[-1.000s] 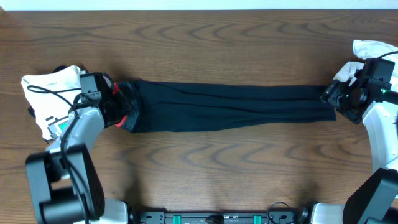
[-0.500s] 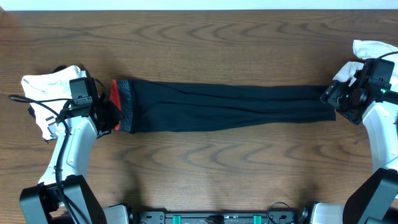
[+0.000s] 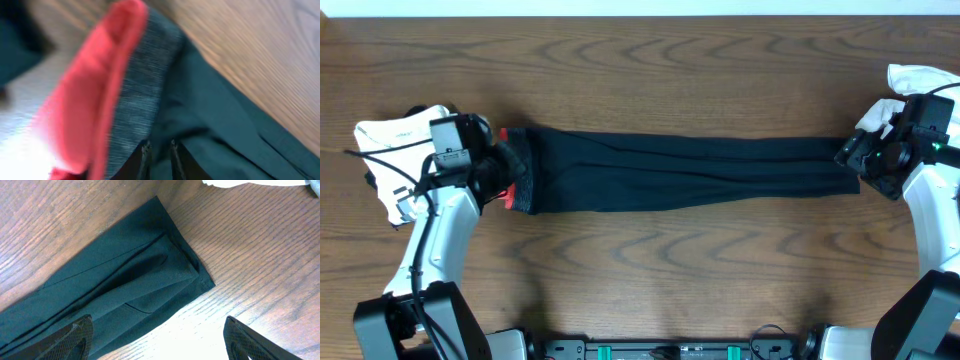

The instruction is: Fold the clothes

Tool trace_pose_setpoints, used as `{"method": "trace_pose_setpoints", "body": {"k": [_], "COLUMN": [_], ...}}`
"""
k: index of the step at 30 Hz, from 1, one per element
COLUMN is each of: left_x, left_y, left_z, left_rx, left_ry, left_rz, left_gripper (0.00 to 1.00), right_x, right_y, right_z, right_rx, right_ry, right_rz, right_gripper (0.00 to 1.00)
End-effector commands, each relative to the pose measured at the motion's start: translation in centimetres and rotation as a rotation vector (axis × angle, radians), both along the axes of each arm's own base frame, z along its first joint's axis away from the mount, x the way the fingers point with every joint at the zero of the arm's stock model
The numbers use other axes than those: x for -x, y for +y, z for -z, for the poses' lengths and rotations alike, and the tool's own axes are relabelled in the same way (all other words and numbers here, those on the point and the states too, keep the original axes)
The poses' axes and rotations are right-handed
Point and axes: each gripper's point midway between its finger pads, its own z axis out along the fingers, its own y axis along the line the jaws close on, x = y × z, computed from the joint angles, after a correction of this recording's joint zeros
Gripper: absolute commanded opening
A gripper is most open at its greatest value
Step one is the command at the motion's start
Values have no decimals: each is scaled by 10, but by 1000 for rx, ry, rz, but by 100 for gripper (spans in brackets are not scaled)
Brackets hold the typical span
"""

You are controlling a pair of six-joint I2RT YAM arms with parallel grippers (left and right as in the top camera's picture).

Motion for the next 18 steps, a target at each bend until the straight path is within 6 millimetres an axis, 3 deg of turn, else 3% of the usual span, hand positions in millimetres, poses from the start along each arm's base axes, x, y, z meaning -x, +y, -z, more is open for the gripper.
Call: {"method": "trace_pose_setpoints", "body": {"k": [1,9,14,16,18], "left_x": [-4,3,20,31,41], "left_y": [-19,-11,11,23,34], "left_z": [1,47,76,81,82], "left_rx": [15,-17,-42,-56,-62], "left_ry": [-5,130,253,300,339], "left_rz": [81,56,-10,-50,-90], "left_gripper": [17,17,15,6,6], "right_x": [-3,-1,-1,-1,-1], "right_y": [-2,-1,-1,-1,-1], "right_z": [-4,-3,-3,-3,-4], "right_rx": [12,10,11,13,14], "right_ry": [-9,-2,-1,-1,-1], "right_rz": [-10,-10,-13,-17,-17], "right_gripper": [81,81,81,82,81]}}
